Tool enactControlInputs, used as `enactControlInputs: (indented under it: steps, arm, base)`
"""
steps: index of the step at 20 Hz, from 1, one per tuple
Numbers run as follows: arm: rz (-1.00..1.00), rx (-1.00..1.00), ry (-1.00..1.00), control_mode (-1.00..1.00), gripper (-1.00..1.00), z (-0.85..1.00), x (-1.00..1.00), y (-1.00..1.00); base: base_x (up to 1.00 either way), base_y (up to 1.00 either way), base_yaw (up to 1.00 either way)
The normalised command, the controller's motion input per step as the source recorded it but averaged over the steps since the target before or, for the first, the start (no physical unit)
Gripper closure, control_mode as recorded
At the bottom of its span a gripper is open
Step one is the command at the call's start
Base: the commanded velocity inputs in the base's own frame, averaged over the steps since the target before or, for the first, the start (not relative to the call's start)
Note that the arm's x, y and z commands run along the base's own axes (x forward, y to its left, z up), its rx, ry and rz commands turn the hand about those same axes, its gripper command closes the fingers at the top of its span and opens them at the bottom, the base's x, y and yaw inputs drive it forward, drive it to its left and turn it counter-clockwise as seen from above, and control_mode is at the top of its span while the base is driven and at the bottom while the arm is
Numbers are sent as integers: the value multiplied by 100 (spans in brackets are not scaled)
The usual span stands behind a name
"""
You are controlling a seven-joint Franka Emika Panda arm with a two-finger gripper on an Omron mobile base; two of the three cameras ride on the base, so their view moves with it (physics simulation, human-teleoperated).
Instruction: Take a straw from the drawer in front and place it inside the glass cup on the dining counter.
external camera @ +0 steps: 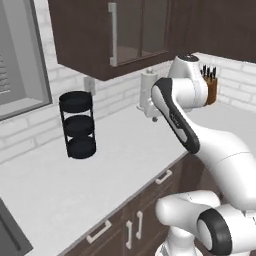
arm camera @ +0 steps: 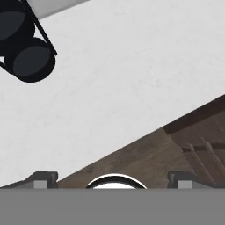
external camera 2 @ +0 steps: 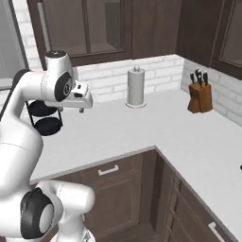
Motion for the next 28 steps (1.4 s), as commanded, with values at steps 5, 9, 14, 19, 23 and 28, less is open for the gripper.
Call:
enactControlInputs:
  steps: [5, 9, 14, 19, 23, 28]
  arm:
    - [0, 0, 0, 100, -100, 0, 0, 0]
    - [0, 0, 0, 100, -100, 0, 0, 0]
    - [0, 0, 0, 100, -100, 0, 0, 0]
    - [0, 0, 0, 100, -100, 0, 0, 0]
    - [0, 0, 0, 100, -100, 0, 0, 0]
    - [0, 0, 0, 100, -100, 0, 0, 0]
  base:
    - [-24, 43, -42]
    - [-1, 67, -37]
    - [-14, 59, -34]
    - [-35, 19, -31]
    - [-8, 15, -20]
    - [0, 22, -6]
